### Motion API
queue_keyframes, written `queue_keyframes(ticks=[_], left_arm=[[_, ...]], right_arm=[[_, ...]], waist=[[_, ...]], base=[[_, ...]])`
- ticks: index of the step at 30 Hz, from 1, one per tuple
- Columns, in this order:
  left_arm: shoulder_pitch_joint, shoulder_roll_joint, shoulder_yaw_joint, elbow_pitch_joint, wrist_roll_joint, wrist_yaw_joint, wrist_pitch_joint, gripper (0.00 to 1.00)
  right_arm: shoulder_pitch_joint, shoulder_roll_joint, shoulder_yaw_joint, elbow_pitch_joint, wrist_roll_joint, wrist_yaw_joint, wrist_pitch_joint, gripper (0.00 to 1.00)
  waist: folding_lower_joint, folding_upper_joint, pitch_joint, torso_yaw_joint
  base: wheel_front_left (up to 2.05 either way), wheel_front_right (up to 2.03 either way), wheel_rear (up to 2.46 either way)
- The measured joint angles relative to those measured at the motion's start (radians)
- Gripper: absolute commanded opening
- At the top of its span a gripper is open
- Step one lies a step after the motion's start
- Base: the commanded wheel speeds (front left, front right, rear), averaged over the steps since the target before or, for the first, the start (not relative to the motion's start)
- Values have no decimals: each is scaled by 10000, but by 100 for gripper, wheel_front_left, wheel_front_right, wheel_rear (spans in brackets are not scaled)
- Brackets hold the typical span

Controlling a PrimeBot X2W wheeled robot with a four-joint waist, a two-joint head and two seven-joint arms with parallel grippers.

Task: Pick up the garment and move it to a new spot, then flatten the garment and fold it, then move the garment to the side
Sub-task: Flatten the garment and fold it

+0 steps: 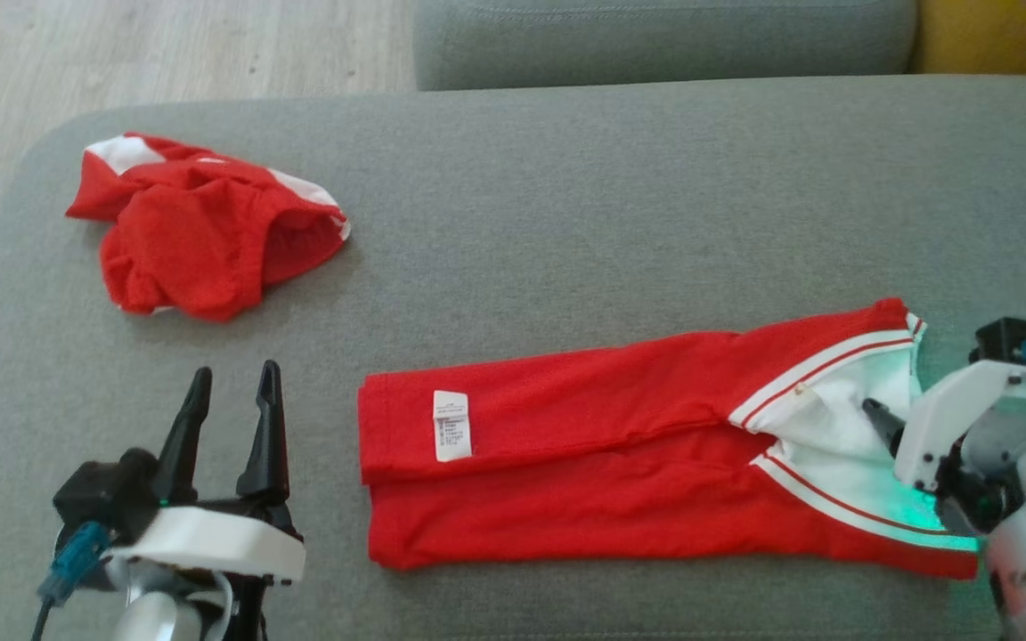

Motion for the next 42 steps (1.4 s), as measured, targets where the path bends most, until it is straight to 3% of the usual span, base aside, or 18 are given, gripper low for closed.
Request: queue_keyframes(ticks=[8, 9, 10, 11, 20, 25, 28, 39, 42], left_arm=[[-71, -104, 150, 240, 128, -132, 0, 100], [-97, -109, 159, 245, 128, -136, 0, 100], [-128, -117, 176, 249, 128, -161, 0, 100], [-145, -128, 186, 255, 128, -161, 0, 100], [-144, -261, 244, 328, 217, -238, 0, 100], [-135, -311, 316, 330, 219, -247, 0, 100], [-134, -341, 447, 370, 219, -249, 0, 100], [124, -443, 575, 696, 291, -334, 0, 100], [123, -441, 616, 719, 291, -332, 0, 100]], right_arm=[[-620, -96, -345, 550, 178, 0, 1208, 100], [-647, -100, -345, 537, 245, 0, 1369, 86], [-661, -104, -326, 502, 303, 0, 1475, 47], [-649, -115, -270, 416, 360, 0, 1486, 0], [-40, -136, 253, -531, 803, 0, 176, 0], [-87, -790, 219, -1043, 291, 0, -320, 0], [-80, -1076, 280, -1582, 146, 0, -267, 0], [1400, -848, 1768, -5839, 907, 0, 1083, 0], [1601, -696, 2100, -6378, 1168, 0, 1195, 0]], waist=[[0, 0, 151, 238], [0, 0, 149, 251], [0, 0, 144, 258], [0, 0, 132, 265], [0, 0, 26, 157], [0, 0, -41, 46], [0, 0, -134, 14], [-1, 0, -729, 167], [-1, 0, -766, 293]], base=[[0, 0, 0], [0, 0, 0], [0, 0, 0], [0, 0, 0], [0, 0, 0], [0, 0, 0], [0, 0, 0], [0, 0, 0], [0, 0, 0]])
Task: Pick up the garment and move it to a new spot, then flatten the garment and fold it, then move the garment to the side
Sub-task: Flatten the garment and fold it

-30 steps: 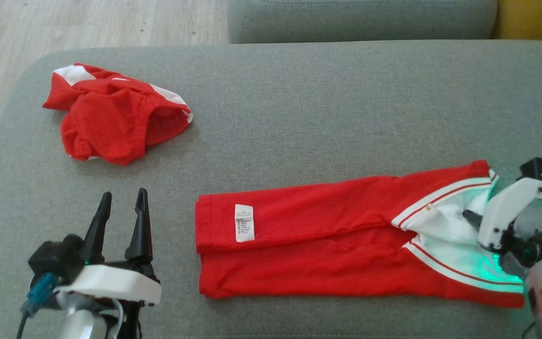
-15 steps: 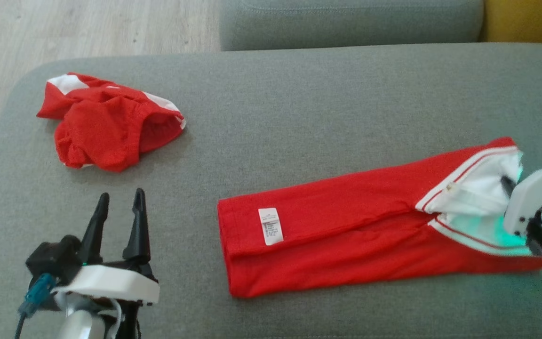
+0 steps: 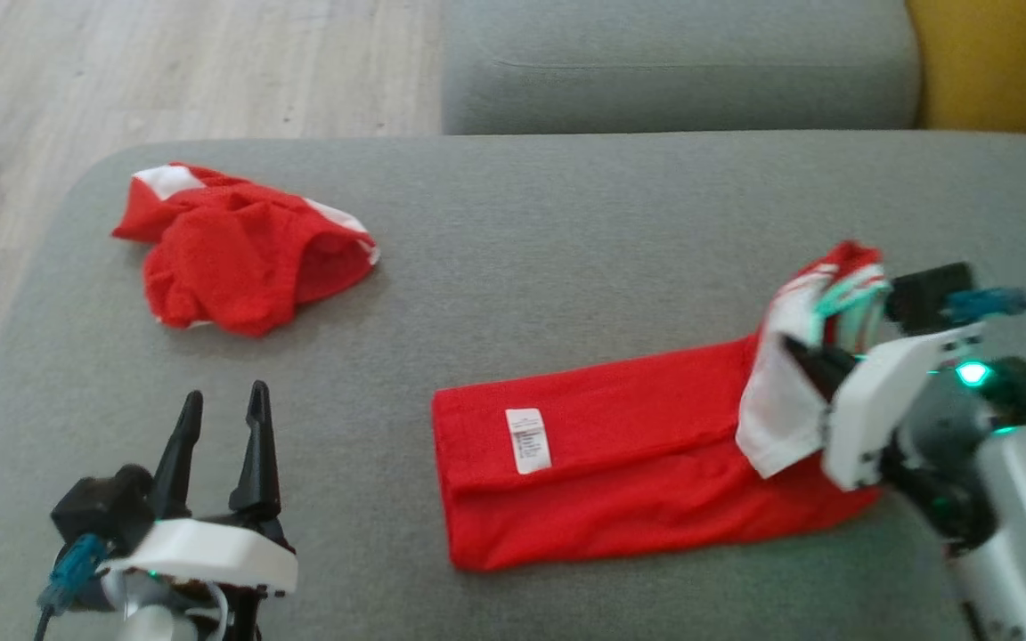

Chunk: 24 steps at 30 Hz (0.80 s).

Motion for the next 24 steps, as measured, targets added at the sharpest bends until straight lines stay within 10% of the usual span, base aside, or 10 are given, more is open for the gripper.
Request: queue_keyframes(ticks=[9, 24], left_arm=[[-27, 0, -48, 130, 13, -12, 2, 100], [-219, -153, -245, 619, 13, -196, 2, 100]], right_arm=[[71, 1243, 970, -299, 771, 0, -587, 0], [-925, 2380, 2194, 3143, 1756, 0, -2761, 0]], waist=[[0, 0, 88, 918], [0, 0, 407, 2676]], base=[[0, 0, 0], [0, 0, 0]])
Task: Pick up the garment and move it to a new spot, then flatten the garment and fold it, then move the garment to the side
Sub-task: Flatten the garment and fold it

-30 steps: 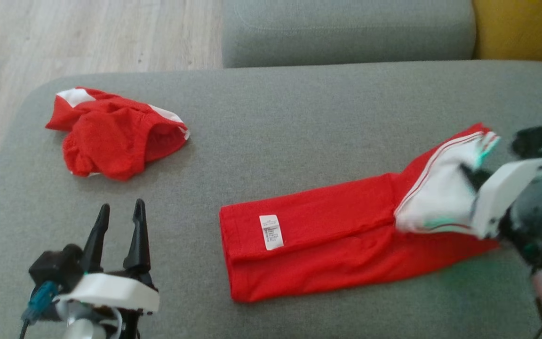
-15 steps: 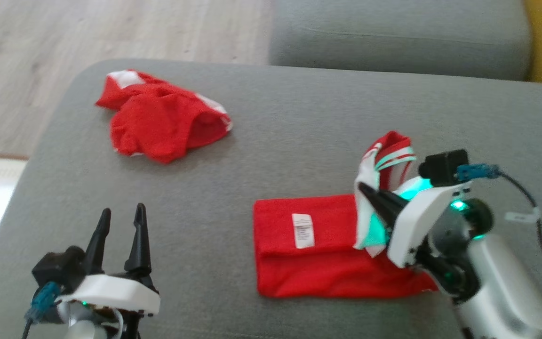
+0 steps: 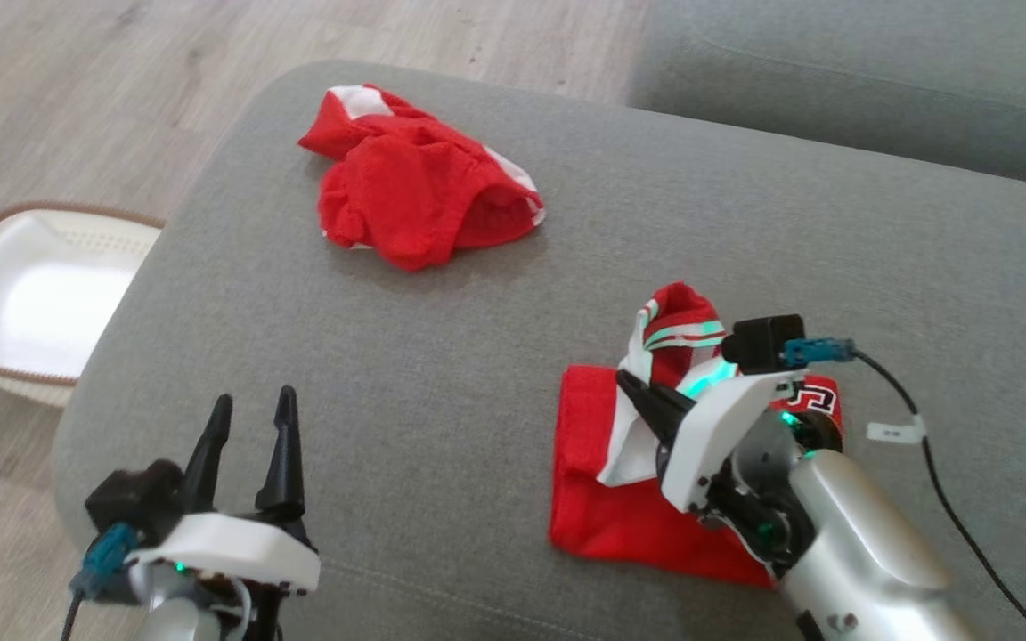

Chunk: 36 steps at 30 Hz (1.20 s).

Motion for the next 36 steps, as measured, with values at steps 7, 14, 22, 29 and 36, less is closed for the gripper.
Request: queue_keyframes(ticks=[7, 14, 22, 29, 36], left_arm=[[-285, -21, -119, 171, 0, -82, 0, 100], [-287, -19, -71, 247, 0, -75, 0, 100], [-206, 2, 174, 109, -2, 25, 0, 100], [29, -8, 523, -339, 0, 104, -2, 100], [143, -52, 775, -690, 320, 88, -2, 100]], right_arm=[[-772, 88, 748, 1572, 533, 0, -648, 62], [-1200, 104, 1689, 1797, 1392, 0, -1542, 100], [-1218, -401, 1824, 54, 2150, 0, -2982, 100], [-1034, -1914, 328, -665, 1231, 0, -3998, 100], [20, -2159, -1570, -548, -510, 0, -4345, 100]], waist=[[0, 0, 200, 296], [0, 0, 131, 13], [0, 0, -133, -799], [0, 0, -217, -1695], [0, 0, -109, -2484]], base=[[0, 0, 0], [0, 0, 0], [0, 0, 0], [0, 0, 0], [0, 0, 0]])
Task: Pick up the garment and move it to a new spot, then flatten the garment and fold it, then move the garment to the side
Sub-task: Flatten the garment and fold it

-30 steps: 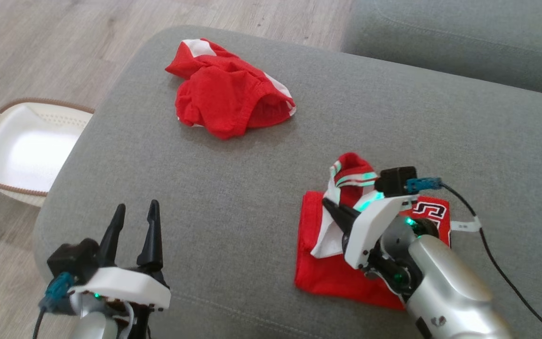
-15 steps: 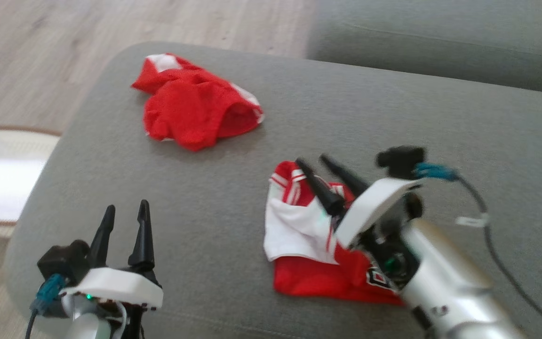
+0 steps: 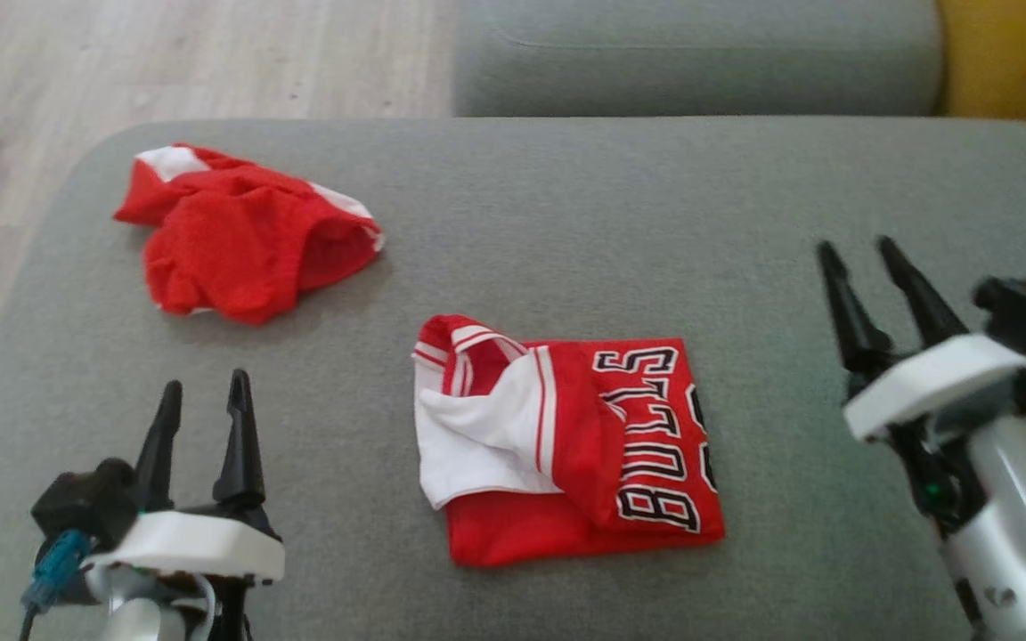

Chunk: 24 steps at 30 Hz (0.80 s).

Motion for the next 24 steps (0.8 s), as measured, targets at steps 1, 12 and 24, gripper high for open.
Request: queue_keyframes(ticks=[1, 12, 24], left_arm=[[-1, 0, 21, -56, 88, 0, 0, 100], [-8, -153, 113, -384, 654, -217, 0, 100], [-43, -447, 355, -535, 825, -568, -29, 100]], right_arm=[[128, 29, -240, 40, -146, 0, 0, 100], [440, 867, -558, 203, -1492, 0, 125, 0], [386, 1791, 1666, 2029, -1417, 0, 1001, 0]], waist=[[0, 0, 39, -68], [0, 0, 253, -39], [0, 0, 414, 982]], base=[[0, 0, 0], [0, 0, 0], [0, 0, 0]])
